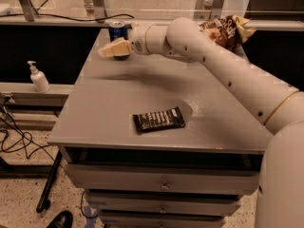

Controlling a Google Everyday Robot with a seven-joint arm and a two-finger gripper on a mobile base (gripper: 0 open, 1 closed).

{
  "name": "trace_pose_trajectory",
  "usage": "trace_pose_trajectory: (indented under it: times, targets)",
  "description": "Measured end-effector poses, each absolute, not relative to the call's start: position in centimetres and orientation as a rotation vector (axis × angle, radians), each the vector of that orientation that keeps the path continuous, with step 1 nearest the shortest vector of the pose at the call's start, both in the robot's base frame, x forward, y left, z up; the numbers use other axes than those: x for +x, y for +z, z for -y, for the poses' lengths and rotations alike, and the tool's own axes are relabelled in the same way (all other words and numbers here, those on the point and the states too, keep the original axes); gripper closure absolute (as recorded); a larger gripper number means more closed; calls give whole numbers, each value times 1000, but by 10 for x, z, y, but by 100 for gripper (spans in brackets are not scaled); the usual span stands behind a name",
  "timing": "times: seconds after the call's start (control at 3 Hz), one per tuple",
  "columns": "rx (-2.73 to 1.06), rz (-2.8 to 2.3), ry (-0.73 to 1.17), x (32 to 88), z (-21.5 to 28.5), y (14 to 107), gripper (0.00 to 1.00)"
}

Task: Move pepsi can near rxbar chocolate

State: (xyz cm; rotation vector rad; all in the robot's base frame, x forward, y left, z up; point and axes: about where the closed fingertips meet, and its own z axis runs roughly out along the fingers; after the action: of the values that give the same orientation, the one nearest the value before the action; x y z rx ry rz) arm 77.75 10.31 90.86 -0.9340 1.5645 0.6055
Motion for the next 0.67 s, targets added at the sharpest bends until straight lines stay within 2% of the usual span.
trace_pose_trajectory:
  times: [0.33,0.67]
  targets:
    - [-941,-1569,556,806,-110,895,0]
    - [-923,-1584,529,824,-117,886,16]
